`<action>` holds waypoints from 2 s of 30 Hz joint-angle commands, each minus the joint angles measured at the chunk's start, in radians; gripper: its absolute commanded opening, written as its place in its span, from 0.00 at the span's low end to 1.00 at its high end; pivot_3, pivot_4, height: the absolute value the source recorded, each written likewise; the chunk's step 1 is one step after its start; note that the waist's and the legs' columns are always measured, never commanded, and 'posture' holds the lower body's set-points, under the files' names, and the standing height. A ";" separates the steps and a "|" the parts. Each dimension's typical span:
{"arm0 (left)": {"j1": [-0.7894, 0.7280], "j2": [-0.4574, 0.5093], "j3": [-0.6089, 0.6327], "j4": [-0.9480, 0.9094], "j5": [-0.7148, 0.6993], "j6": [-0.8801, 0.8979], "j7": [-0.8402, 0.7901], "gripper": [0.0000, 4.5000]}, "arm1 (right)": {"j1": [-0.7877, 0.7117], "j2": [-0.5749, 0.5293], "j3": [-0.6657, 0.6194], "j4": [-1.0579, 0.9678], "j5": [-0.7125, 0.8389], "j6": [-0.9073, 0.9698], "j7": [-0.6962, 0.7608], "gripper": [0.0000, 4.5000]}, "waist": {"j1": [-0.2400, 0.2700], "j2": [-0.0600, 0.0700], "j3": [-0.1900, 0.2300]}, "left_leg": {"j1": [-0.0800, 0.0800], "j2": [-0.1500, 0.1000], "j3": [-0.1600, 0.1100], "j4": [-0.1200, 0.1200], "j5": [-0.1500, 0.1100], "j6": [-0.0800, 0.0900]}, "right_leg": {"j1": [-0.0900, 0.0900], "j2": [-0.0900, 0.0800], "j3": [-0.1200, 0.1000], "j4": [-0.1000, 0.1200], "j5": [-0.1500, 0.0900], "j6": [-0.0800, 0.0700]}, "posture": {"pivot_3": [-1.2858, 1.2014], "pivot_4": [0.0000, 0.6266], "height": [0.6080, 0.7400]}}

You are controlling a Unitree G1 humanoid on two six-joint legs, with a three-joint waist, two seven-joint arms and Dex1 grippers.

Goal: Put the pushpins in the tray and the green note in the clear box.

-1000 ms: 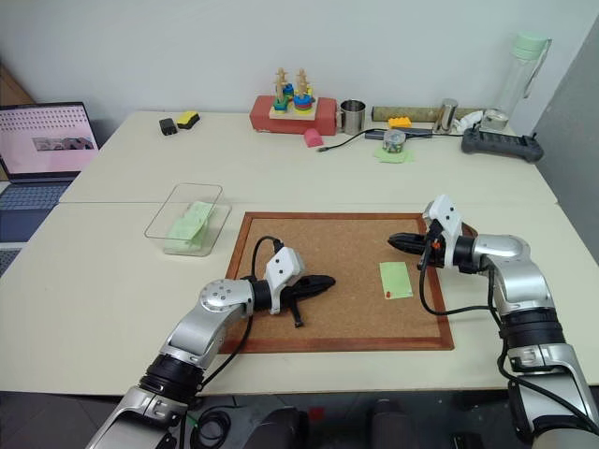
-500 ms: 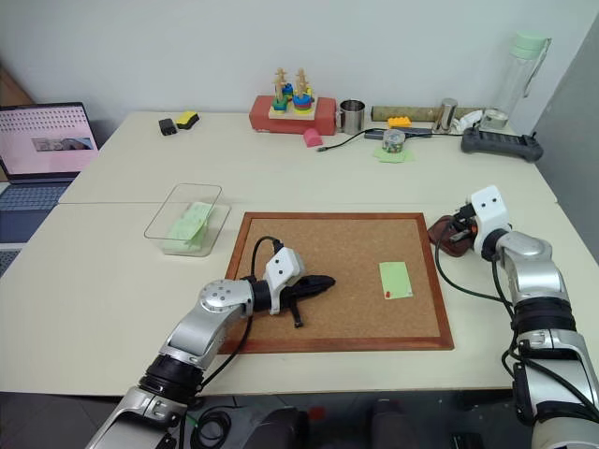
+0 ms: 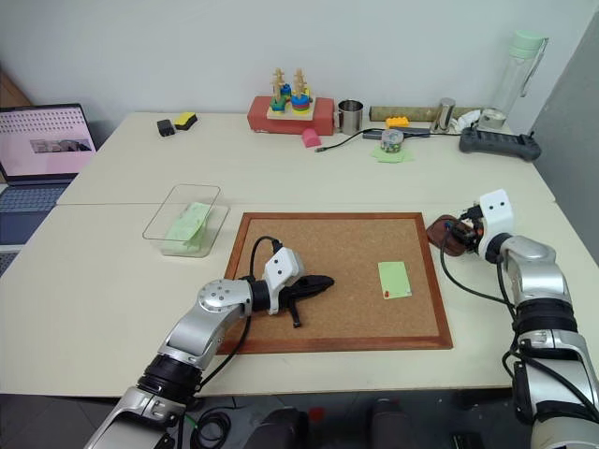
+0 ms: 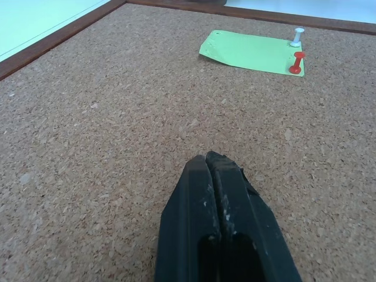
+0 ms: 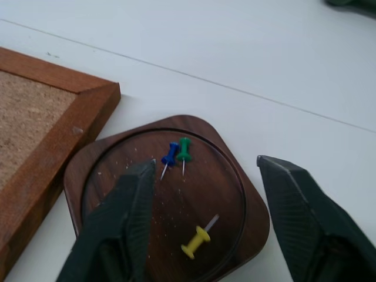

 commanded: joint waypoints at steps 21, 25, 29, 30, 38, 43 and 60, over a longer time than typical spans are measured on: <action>0.021 0.018 -0.015 0.018 0.022 0.001 -0.009 0.00 | 0.368 -0.181 0.173 -0.657 0.118 -0.009 0.522 0.74 | -0.001 0.001 -0.001 | 0.001 0.001 -0.002 0.001 0.000 0.000 | 0.001 0.000 0.000 -0.001 -0.001 0.003 | 0.52 0.24 1.00; 0.023 0.021 -0.012 0.016 0.022 0.002 -0.009 0.00 | 0.356 -0.166 0.186 -0.616 0.102 -0.044 0.533 0.74 | 0.000 0.001 -0.001 | 0.001 0.001 -0.001 0.000 0.000 0.000 | 0.001 0.000 -0.001 -0.001 0.000 0.001 | 0.52 0.24 1.00; 0.025 0.022 -0.010 0.013 0.022 0.003 -0.008 0.00 | 0.350 -0.158 0.195 -0.587 0.091 -0.069 0.537 0.66 | -0.001 0.001 -0.001 | 0.001 0.001 -0.002 0.000 0.000 0.000 | 0.001 0.000 0.000 -0.001 0.000 0.001 | 0.52 0.24 1.00; 0.025 0.023 -0.010 0.015 0.022 0.003 -0.008 0.00 | 0.347 -0.156 0.198 -0.576 0.085 -0.078 0.537 0.64 | -0.001 0.001 -0.001 | 0.001 0.001 -0.002 0.000 0.000 0.000 | 0.001 0.000 0.000 -0.001 0.000 0.001 | 0.52 0.24 1.00; 0.025 0.022 -0.005 0.012 0.015 0.008 -0.012 0.00 | 0.347 -0.154 0.208 -0.540 0.072 -0.107 0.550 0.25 | -0.001 0.001 -0.001 | 0.001 0.001 -0.002 0.000 0.000 0.000 | 0.001 0.000 0.000 -0.001 0.000 0.001 | 0.52 0.24 1.00; 0.026 0.022 -0.004 0.009 0.013 0.008 -0.012 0.00 | 0.355 -0.159 0.207 -0.548 0.076 -0.111 0.561 0.01 | -0.001 0.001 -0.001 | 0.001 0.001 -0.002 0.000 0.000 0.000 | 0.001 0.000 0.000 -0.001 0.000 0.001 | 0.52 0.24 1.00; 0.030 0.031 -0.004 0.028 0.028 0.000 -0.001 0.00 | 0.333 -0.172 0.075 -0.655 0.264 0.085 0.571 0.01 | -0.001 0.001 -0.001 | 0.001 0.001 -0.002 0.000 0.000 0.000 | 0.001 0.000 0.000 -0.001 0.000 0.001 | 0.52 0.24 1.00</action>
